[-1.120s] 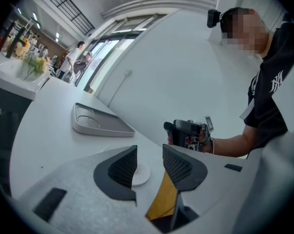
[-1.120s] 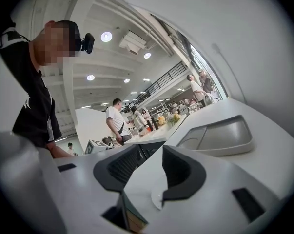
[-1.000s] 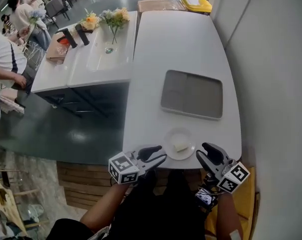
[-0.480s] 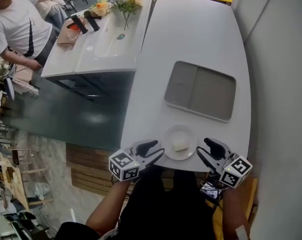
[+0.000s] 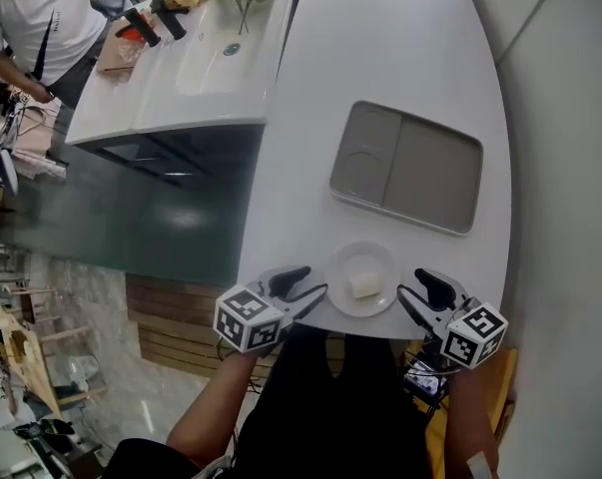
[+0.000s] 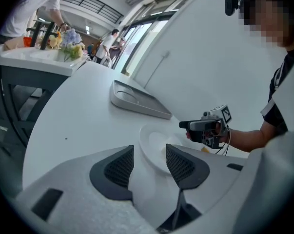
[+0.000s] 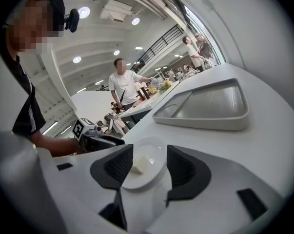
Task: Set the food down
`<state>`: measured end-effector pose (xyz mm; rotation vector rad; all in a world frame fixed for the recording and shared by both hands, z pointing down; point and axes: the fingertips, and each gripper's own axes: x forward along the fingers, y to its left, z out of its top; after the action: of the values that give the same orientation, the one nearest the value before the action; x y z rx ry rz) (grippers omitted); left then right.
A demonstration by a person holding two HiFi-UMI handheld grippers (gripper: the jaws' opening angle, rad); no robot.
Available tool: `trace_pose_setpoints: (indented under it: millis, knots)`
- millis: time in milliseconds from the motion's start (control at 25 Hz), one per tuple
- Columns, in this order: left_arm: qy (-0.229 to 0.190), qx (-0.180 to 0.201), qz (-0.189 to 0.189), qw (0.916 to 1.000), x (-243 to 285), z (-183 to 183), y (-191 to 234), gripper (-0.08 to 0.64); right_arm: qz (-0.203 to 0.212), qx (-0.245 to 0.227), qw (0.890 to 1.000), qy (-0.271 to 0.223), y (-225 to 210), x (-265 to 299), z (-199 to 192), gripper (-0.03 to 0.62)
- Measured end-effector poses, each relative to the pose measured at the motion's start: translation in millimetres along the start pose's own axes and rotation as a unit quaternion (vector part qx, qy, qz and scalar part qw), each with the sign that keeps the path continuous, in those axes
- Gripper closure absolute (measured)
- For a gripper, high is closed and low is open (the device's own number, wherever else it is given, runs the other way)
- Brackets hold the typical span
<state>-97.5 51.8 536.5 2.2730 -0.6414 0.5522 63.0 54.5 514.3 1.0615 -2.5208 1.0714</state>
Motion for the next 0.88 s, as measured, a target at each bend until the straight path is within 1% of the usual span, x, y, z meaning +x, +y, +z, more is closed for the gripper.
trace_pose_setpoints:
  millis: [160, 240, 440, 640, 880]
  knots:
    - [0.039, 0.011, 0.013, 0.9991, 9.8, -4.4, 0.8, 0.382, -0.014, 0.012, 0.999, 0.038, -7.3, 6.6, -11.2, 0.407]
    - [0.058, 0.009, 0.011, 0.9982, 14.9, -8.6, -0.5, 0.382, -0.015, 0.020, 0.998, 0.050, -9.9, 10.4, -15.6, 0.407]
    - [0.084, 0.007, 0.017, 0.9963, 22.9, -11.8, -1.4, 0.382, -0.015, 0.035, 0.996, 0.079, -13.3, 14.3, -24.2, 0.407]
    - [0.101, -0.001, 0.023, 0.9946, 25.2, -13.5, 1.6, 0.382, -0.020, 0.043, 0.994, 0.094, -14.4, 17.2, -30.4, 0.407]
    - [0.108, -0.005, 0.021, 0.9939, 27.3, -12.3, -0.2, 0.382, -0.027, 0.057, 0.991, 0.115, -14.1, 20.0, -34.1, 0.407]
